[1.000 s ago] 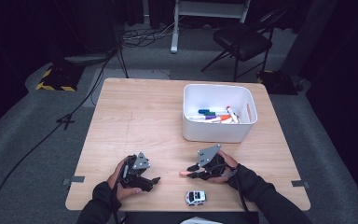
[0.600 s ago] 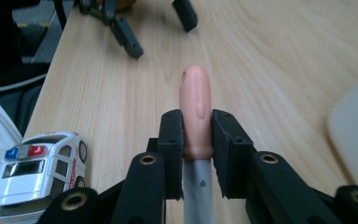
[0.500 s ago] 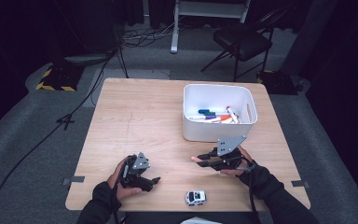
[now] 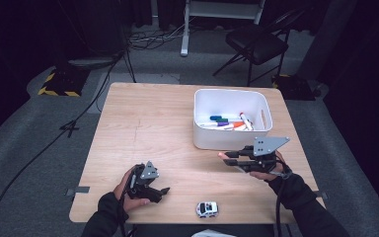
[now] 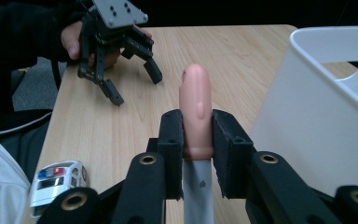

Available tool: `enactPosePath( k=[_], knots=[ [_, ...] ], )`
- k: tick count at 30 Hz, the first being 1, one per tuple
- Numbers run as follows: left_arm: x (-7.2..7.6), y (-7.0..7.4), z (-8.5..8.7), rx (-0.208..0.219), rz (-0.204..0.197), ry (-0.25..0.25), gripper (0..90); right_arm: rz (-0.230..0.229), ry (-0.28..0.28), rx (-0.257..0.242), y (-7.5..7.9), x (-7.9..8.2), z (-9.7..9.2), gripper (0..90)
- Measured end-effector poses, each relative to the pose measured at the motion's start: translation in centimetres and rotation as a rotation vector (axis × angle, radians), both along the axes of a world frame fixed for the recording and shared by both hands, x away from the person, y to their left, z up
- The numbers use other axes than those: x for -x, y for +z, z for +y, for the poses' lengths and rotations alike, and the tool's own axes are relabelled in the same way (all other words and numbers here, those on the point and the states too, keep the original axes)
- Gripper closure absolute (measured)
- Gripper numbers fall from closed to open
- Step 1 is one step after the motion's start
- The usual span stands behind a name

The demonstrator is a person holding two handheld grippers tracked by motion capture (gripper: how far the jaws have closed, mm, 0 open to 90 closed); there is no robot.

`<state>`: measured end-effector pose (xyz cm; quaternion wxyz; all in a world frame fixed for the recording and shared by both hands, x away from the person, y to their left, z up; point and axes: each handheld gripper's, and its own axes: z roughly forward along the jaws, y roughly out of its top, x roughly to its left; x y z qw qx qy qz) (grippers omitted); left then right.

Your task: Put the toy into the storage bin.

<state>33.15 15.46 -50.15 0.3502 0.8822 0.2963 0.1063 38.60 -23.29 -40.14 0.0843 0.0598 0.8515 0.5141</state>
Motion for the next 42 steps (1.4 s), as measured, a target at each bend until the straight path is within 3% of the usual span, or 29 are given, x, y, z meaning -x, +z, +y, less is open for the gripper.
enactPosePath(
  k=[13, 30, 35, 42],
  knots=[
    [0.0, 0.0, 0.0, 0.0, 0.0, 0.0, 15.4, -0.072, -0.082, -0.063, 5.7, -0.1, -3.0, 74.7],
    [0.0, 0.0, 0.0, 0.0, 0.0, 0.0, 15.4, -0.137, -0.173, -0.052, 10.3, -1.9, -4.2, 74.7],
    [0.0, 0.0, 0.0, 0.0, 0.0, -0.001, 15.5, -0.133, -0.2, -0.048, 10.8, -3.1, -4.1, 74.7],
    [0.0, 0.0, 0.0, 0.0, 0.0, 0.0, 15.4, -0.122, -0.247, -0.019, 10.4, -5.3, -3.5, 74.7]
  ],
)
